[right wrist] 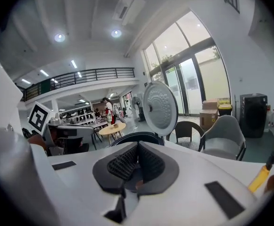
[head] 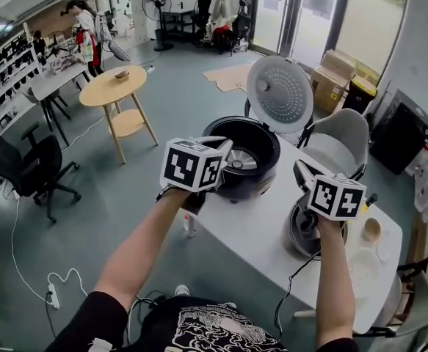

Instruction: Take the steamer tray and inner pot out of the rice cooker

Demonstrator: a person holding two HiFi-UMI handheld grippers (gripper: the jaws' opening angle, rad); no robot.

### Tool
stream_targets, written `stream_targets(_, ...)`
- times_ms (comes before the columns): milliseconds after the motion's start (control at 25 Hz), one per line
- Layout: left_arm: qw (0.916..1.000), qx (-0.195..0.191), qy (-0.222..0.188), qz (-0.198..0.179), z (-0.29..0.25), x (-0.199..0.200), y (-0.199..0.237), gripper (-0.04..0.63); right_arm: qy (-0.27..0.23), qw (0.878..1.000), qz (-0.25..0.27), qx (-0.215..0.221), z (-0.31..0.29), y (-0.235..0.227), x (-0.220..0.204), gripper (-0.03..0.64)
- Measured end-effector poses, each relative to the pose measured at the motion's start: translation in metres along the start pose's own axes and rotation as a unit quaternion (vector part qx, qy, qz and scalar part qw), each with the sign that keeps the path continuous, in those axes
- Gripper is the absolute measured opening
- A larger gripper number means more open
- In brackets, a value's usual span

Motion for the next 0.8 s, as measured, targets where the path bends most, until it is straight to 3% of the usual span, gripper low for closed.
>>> stream_targets(280, 0.9978, 0.030, -0.033, -0.050, 0.026, 0.001, 0.032, 0.014, -0.077, 0.995, 0.045, -0.051, -0.003, 0.044, 0.020, 0.014)
stream_targets(400, 0.9972, 0.030, -0.050, -0.048, 0.038, -0.001, 0.042, 0.014, -0.105, 0.989, 0.064, -0.083, 0.001, 0.059, 0.022, 0.014)
stream_targets(800, 0.9945, 0.029, -0.065, -0.078, 0.032, -0.009, 0.054, 0.012, -0.119, 0.980, 0.078, -0.140, -0.001, 0.063, 0.006, 0.014)
Point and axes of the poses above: the fingertips, and each gripper's own axes: z backward along the fingers, y to its left, x out of its top, the point moved 10 cm from there along z, backward along the fingers, and after that the axes turned 13 degrees about y, right-handed, at the moved point
